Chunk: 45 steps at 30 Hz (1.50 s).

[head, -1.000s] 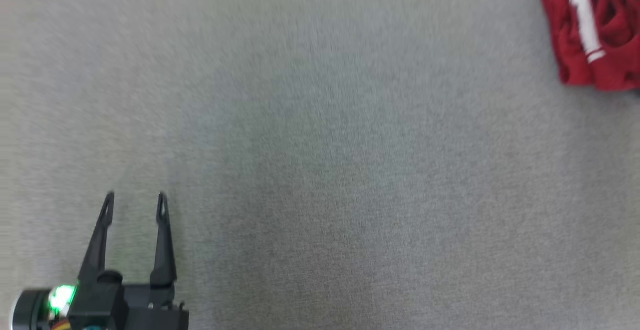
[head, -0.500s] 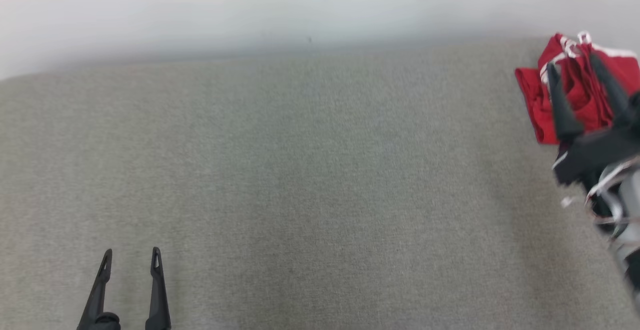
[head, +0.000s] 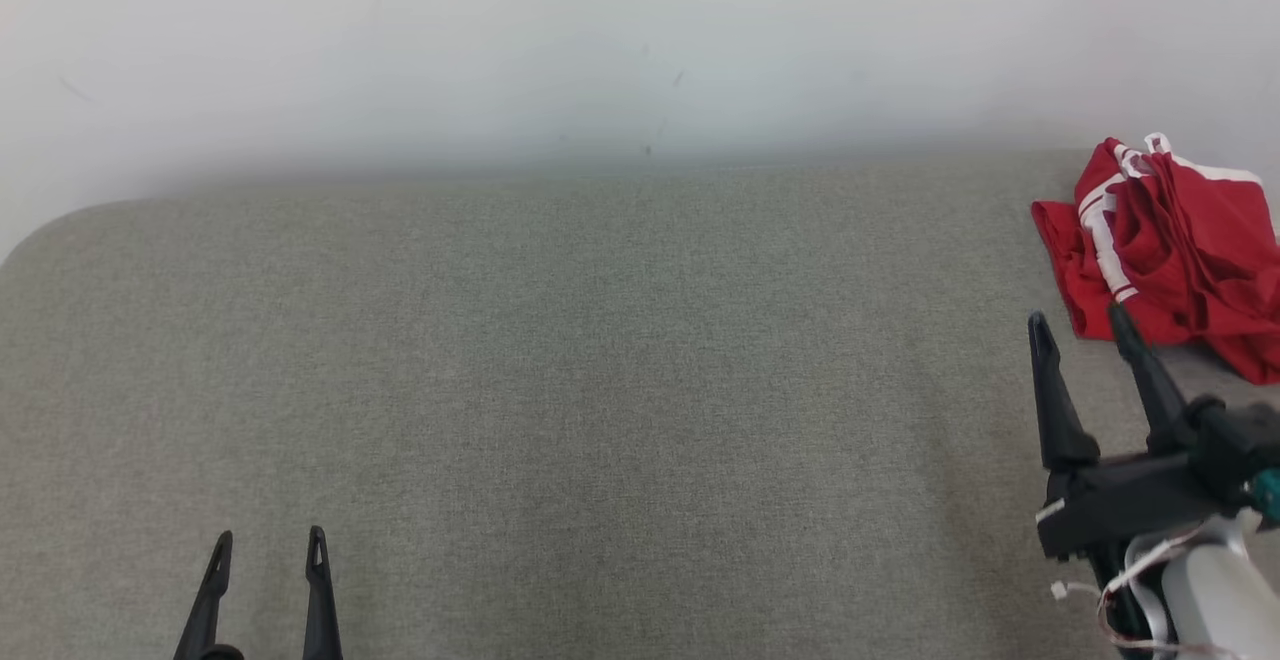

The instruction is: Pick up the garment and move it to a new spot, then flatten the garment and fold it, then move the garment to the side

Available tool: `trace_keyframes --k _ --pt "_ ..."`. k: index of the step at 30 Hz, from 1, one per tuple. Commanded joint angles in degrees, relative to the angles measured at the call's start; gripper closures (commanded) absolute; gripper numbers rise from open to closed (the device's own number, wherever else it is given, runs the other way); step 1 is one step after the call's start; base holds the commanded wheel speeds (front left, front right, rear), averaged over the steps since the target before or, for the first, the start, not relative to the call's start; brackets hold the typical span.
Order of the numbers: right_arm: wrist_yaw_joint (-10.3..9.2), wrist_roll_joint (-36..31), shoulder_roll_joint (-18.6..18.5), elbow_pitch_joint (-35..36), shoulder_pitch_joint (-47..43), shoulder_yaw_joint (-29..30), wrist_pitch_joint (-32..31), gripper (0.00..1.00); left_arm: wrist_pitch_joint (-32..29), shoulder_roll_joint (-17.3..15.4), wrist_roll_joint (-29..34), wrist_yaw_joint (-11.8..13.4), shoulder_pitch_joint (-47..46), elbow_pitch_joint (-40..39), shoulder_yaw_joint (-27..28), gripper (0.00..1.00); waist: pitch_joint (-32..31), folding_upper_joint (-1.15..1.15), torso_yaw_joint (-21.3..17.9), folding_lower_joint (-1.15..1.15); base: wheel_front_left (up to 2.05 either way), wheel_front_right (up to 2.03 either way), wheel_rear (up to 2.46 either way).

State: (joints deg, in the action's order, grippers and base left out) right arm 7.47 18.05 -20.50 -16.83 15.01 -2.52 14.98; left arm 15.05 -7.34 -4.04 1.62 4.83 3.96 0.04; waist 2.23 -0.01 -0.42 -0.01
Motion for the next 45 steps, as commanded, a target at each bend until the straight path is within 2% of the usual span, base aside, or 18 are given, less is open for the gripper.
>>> trace_keyframes --k 1,11,20,45 --pt "-0.01 -1.39 2.01 1.76 -3.08 1.52 0.22 0.00 0.17 0.17 0.03 -0.15 0.88 0.28 0.36 0.00 -0.28 0.01 -0.17 0.01 0.00 0.00 0.00" --pt "-0.01 -5.01 8.70 6.33 -12.37 6.13 0.22 0.00 0.17 0.51 0.56 -0.74 -0.14 0.87 1.00 0.00 -1.25 0.01 0.03 0.01 0.00 0.00 0.00" --pt "-0.01 -7.02 13.57 8.68 -18.15 7.35 0.24 0.00 0.16 0.94 0.83 -1.15 0.26 0.92 1.25 0.00 -2.10 0.01 0.46 0.01 0.00 0.00 0.00" --pt "-0.01 -7.66 15.00 7.52 -18.66 2.45 0.26 0.00 0.17 1.67 1.18 -3.03 -0.08 2.80 1.00 0.00 -3.43 0.01 2.32 0.01 0.00 0.00 0.00"
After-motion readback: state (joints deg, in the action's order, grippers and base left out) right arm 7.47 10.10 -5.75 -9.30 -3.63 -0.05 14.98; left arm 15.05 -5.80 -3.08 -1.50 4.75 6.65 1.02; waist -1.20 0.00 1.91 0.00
